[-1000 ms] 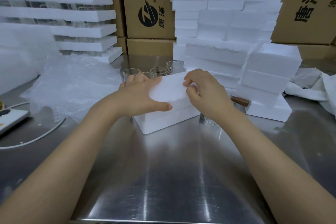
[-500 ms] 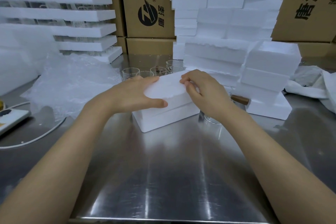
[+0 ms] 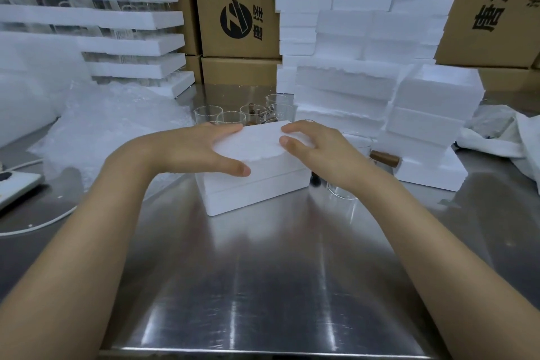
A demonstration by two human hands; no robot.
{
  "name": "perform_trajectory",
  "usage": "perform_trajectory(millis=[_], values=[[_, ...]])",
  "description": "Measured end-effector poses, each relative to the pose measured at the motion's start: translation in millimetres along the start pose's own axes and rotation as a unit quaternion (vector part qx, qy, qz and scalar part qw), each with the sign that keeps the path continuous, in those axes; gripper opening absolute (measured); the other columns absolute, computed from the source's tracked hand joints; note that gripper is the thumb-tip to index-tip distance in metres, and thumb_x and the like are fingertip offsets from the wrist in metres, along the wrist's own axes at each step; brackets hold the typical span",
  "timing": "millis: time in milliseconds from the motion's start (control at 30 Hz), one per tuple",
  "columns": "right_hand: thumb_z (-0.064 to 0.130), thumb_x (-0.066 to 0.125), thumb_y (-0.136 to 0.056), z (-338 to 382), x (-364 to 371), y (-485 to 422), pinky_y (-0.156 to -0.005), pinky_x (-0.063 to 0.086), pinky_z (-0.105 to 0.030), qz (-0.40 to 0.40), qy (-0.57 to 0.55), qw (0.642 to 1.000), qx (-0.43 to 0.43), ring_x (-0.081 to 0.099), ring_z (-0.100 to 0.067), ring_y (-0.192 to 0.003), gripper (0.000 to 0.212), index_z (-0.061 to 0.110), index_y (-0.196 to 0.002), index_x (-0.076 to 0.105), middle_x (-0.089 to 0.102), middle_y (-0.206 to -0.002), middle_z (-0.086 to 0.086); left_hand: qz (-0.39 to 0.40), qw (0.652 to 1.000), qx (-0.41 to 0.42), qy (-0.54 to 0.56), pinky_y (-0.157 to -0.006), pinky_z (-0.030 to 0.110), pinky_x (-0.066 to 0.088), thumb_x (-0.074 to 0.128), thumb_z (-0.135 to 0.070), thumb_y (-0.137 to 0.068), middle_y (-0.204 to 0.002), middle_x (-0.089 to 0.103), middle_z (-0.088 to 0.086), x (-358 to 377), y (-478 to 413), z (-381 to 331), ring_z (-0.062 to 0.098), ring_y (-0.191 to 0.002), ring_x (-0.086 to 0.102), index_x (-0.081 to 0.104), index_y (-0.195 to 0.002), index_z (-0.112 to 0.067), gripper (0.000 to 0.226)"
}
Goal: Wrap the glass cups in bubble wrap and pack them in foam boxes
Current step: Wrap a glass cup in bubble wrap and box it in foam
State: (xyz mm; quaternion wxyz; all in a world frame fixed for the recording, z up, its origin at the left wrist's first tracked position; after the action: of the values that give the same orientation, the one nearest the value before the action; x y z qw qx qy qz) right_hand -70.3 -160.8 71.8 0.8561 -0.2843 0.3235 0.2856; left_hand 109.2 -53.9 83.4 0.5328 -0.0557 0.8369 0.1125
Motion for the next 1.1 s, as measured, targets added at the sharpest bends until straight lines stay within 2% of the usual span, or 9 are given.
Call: perform_trajectory(millis=[167, 333, 433, 600, 667, 733, 833, 967, 1100], values=[[0.050, 0.043, -0.097, -2, 5, 2, -0.091, 0.026, -0.022, 0.016, -0.005, 1.000, 0.024, 0.042, -0.007, -0.124, 0.038, 0.036, -0.131, 0.051, 0.048, -0.140, 0.010, 0.009, 1.000, -0.005, -0.002, -0.106, 0.028, 0.021, 0.059, -0.080, -0.049, -0.152, 0.020, -0.019, 0, 0, 1, 0.006, -0.139, 0.021, 0.013, -0.147, -0.049, 0.113], [0.060, 0.041, -0.093, -3, 5, 3, -0.090, 0.043, -0.034, 0.042, -0.026, 0.997, 0.064, 0.049, -0.017, -0.090, 0.033, 0.042, -0.120, 0.046, 0.053, -0.127, 0.000, 0.021, 1.000, -0.019, -0.008, -0.108, 0.031, 0.022, 0.057, -0.085, -0.046, -0.151, 0.019, -0.022, 0, -1, 2, 0.006, -0.139, 0.020, 0.008, -0.147, -0.051, 0.117], [0.061, 0.042, -0.092, -1, 4, 5, -0.094, 0.048, -0.037, 0.071, -0.036, 0.994, 0.080, 0.055, -0.020, -0.093, 0.030, 0.042, -0.115, 0.044, 0.049, -0.127, -0.005, 0.029, 0.999, -0.022, -0.004, -0.109, 0.033, 0.022, 0.062, -0.081, -0.049, -0.148, 0.018, -0.023, 2, 1, 1, 0.008, -0.139, 0.019, 0.006, -0.146, -0.052, 0.116], [0.062, 0.042, -0.092, 2, 0, 9, -0.060, 0.048, -0.022, 0.102, -0.032, 0.989, 0.105, 0.062, -0.019, -0.083, 0.035, 0.039, -0.118, 0.041, 0.046, -0.119, -0.002, 0.048, 0.997, -0.052, 0.025, -0.111, 0.037, 0.020, 0.074, -0.075, -0.036, -0.146, 0.005, -0.027, -2, 12, 10, 0.013, -0.143, 0.010, -0.011, -0.141, -0.059, 0.136], [0.062, 0.040, -0.092, 2, 0, 9, -0.069, 0.052, -0.028, 0.100, -0.018, 0.989, 0.110, 0.065, -0.026, -0.082, 0.038, 0.038, -0.121, 0.041, 0.048, -0.114, -0.003, 0.057, 0.995, -0.076, 0.016, -0.111, 0.039, 0.024, 0.079, -0.072, -0.035, -0.154, 0.003, -0.021, -3, 18, 20, 0.019, -0.144, 0.016, -0.014, -0.139, -0.060, 0.140], [0.063, 0.038, -0.092, 2, 0, 10, -0.079, 0.052, -0.033, 0.098, 0.000, 0.989, 0.113, 0.067, -0.031, -0.082, 0.040, 0.037, -0.123, 0.041, 0.050, -0.112, -0.003, 0.072, 0.994, -0.080, 0.030, -0.107, 0.034, 0.031, 0.086, -0.065, -0.041, -0.154, 0.018, -0.015, 2, 21, 24, 0.017, -0.136, 0.032, -0.011, -0.141, -0.057, 0.139], [0.063, 0.037, -0.093, 3, -1, 11, -0.070, 0.046, -0.032, 0.098, 0.008, 0.989, 0.109, 0.061, -0.019, -0.074, 0.041, 0.037, -0.125, 0.040, 0.052, -0.112, -0.002, 0.059, 0.994, -0.077, 0.053, -0.097, 0.030, 0.037, 0.090, -0.049, -0.054, -0.135, 0.043, -0.013, 9, 19, 27, 0.014, -0.121, 0.046, -0.004, -0.143, -0.053, 0.129], [0.062, 0.037, -0.094, 3, -2, 12, -0.055, 0.034, -0.027, 0.103, 0.006, 0.988, 0.113, 0.065, -0.022, -0.079, 0.039, 0.038, -0.124, 0.041, 0.056, -0.098, 0.005, 0.052, 0.993, -0.078, 0.077, -0.090, 0.029, 0.039, 0.088, -0.044, -0.054, -0.119, 0.048, -0.018, 8, 19, 30, 0.010, -0.112, 0.049, 0.001, -0.137, -0.058, 0.122], [0.065, 0.033, -0.093, 4, -1, 12, -0.058, 0.039, -0.028, 0.096, 0.017, 0.989, 0.108, 0.063, -0.021, -0.072, 0.041, 0.040, -0.125, 0.038, 0.055, -0.085, 0.005, 0.050, 0.992, -0.078, 0.088, -0.078, 0.021, 0.040, 0.089, -0.038, -0.060, -0.114, 0.048, -0.020, 8, 19, 32, -0.001, -0.101, 0.047, 0.003, -0.136, -0.058, 0.117]])
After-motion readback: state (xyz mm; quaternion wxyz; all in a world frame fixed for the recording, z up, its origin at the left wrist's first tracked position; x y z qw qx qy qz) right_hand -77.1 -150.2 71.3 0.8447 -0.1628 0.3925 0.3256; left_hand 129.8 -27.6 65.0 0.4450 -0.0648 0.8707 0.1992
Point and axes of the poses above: each hand's wrist, its own y-axis away from the middle knuckle, its own x-axis out of the palm, z = x × y, the point moved 5 cm from there along -y, towards the middle knuckle
